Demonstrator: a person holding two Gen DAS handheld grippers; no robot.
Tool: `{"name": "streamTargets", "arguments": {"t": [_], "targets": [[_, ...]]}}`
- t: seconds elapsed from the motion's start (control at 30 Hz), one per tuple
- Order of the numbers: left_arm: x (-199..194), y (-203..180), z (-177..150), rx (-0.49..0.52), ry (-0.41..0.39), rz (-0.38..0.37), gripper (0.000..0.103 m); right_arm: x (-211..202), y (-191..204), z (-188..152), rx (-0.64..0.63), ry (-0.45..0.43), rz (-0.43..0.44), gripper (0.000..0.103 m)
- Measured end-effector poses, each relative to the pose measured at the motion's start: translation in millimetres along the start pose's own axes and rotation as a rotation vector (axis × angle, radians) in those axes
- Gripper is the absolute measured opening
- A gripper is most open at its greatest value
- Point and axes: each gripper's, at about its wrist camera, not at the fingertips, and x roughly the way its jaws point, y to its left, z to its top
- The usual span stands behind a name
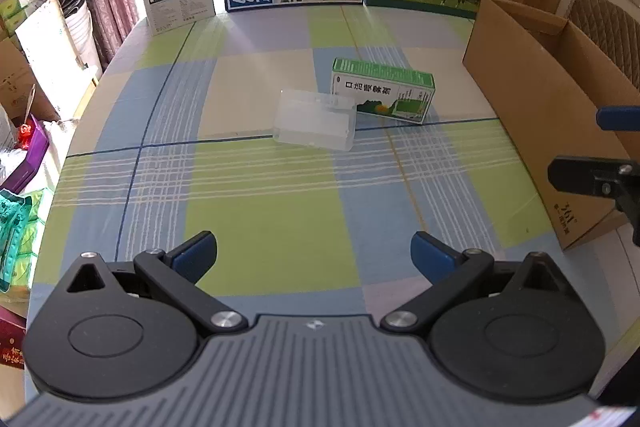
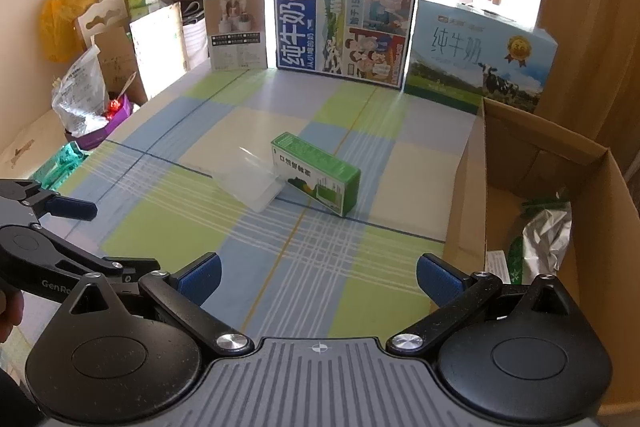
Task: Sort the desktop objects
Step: 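Move both tools back toward the green box and clear container, then grasp the clear plastic container with the left tool while the right tool grasps the green box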
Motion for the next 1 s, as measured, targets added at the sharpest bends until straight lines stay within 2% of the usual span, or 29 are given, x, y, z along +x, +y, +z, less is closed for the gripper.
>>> {"name": "streamTargets", "arguments": {"t": [0.2, 0.37, 0.5, 0.63, 0.83, 0.9, 1.0], "targets": [[9.7, 1.9, 0.9, 0.012, 0.007, -0.002, 0.101, 9.5, 1.0, 7.3, -0.056, 0.001, 0.002, 0.101], [17.0, 4.6, 5.3, 0.066, 0.007, -0.005, 0.101, 16.7, 1.7, 20.3, -0.204, -0.002, 0.011, 0.101], [23.7, 8.4, 13.0, 0.158, -0.005, -0.006, 0.101, 30.3, 2.2, 33.1, -0.354, 0.047, 0.027, 0.101], [31.5, 8.8, 25.4, 0.291, -0.027, -0.028, 0.101, 48.8, 0.1, 44.6, -0.471, 0.084, 0.036, 0.101], [56.6, 4.1, 41.6, 0.443, -0.037, -0.054, 0.101, 83.7, -5.2, 56.3, -0.564, 0.136, 0.101, 0.101], [69.0, 1.4, 44.0, 0.452, -0.030, -0.053, 0.101, 95.3, -5.6, 58.2, -0.591, 0.158, 0.113, 0.101], [87.6, 0.5, 49.7, 0.409, -0.010, -0.056, 0.101, 113.3, -3.3, 56.3, -0.675, 0.188, 0.099, 0.101]]}}
